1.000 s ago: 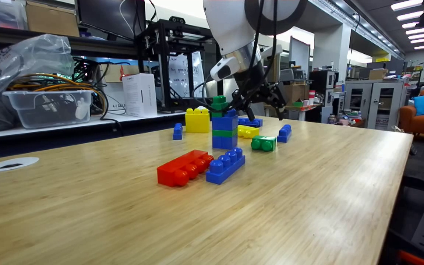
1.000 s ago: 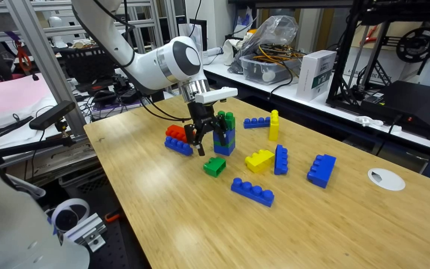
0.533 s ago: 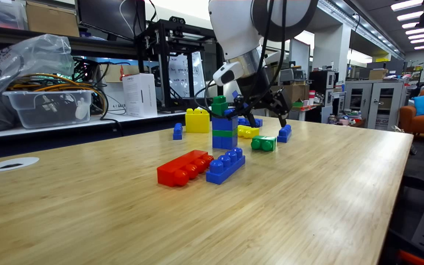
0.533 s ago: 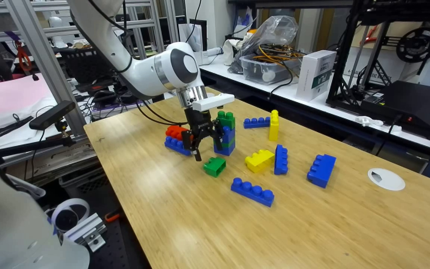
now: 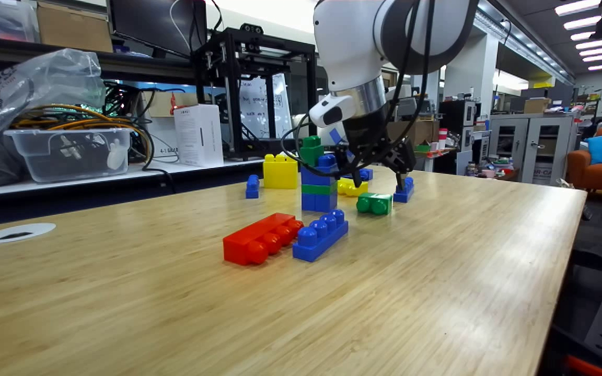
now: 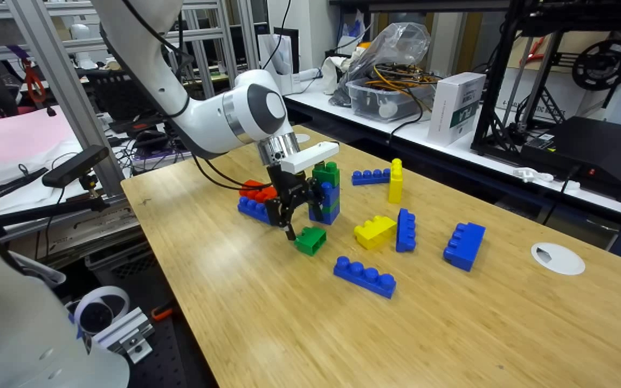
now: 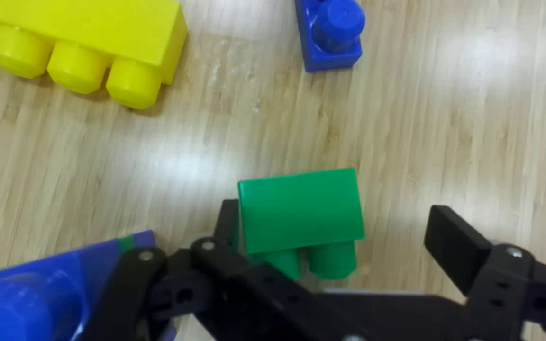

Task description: Put the green blocks on top of the stack

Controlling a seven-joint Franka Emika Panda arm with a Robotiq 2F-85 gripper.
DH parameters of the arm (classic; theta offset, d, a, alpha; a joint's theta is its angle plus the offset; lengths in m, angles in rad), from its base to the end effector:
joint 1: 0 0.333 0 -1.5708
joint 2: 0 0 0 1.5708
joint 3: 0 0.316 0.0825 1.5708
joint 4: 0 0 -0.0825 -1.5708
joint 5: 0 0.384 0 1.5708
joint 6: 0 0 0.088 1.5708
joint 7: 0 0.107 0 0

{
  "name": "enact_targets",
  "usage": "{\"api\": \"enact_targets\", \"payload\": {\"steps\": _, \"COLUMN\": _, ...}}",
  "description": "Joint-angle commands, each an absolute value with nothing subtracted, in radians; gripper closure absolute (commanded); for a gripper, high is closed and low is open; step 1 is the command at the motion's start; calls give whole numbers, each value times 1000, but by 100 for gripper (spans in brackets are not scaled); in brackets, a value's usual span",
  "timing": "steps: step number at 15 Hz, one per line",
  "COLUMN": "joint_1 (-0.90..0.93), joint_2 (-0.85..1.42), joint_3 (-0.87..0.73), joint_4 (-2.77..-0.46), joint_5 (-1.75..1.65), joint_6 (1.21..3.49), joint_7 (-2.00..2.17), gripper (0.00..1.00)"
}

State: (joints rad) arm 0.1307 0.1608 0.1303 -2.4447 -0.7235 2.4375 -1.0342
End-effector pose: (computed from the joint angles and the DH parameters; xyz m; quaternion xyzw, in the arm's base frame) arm 0.4527 0.1209 0.2244 0.5715 0.7933 -0.1434 0.1533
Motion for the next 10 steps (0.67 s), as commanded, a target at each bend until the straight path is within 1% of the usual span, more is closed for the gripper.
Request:
{"api": "enact_targets", "payload": {"steps": 1, "joint_1": 114, "joint_2": 149, "joint_3": 117, "joint_4": -2477, "joint_5": -790, "joint_6": 2509, "joint_7": -1018, "gripper": 0}}
{"api": "enact_targets", "payload": {"steps": 10, "joint_1": 108, "joint_2": 171, "joint_3": 104, "joint_4": -2486, "joint_5": -848, "joint_6": 2573, "joint_7": -1005, "gripper": 0}}
